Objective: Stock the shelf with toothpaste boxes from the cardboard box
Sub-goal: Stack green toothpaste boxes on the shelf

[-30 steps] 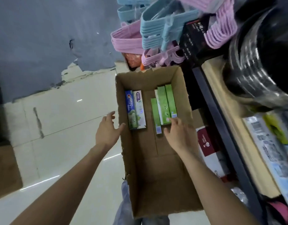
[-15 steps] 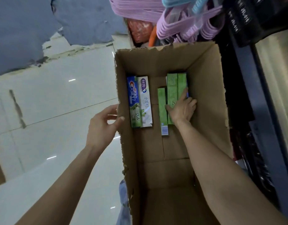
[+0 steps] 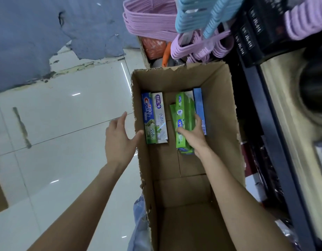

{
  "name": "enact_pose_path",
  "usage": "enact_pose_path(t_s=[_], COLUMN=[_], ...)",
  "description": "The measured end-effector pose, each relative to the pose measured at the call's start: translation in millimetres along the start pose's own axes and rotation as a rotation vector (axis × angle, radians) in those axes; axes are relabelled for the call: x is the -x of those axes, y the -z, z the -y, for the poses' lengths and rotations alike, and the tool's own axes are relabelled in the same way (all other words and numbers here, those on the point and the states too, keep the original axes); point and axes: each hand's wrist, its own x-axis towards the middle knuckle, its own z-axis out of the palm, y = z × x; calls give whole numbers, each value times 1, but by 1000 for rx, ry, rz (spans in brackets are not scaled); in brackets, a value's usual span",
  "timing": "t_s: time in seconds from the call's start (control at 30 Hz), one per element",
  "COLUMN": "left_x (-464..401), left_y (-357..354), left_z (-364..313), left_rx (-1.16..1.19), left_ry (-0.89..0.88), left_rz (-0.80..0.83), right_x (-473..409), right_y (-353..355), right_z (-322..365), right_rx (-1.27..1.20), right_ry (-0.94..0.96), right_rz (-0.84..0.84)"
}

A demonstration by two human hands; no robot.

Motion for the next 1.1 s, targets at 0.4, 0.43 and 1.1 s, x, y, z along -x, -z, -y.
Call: enact_pose_path(t_s=[0.4,0.43,1.1], left_x=[126,141,367], left_y=[92,100,97], left_z=[-145,-152,-246], left_rx=[694,681,430], left_ry=[-27,-36,-298], left_rz=[685,703,753], right_x=[262,280,520], right_y=[77,87,243], right_z=[87,89,-5], right_rx=[-237,-249,-1109], right_ry=[232,230,59], right_rz=[112,78,-16])
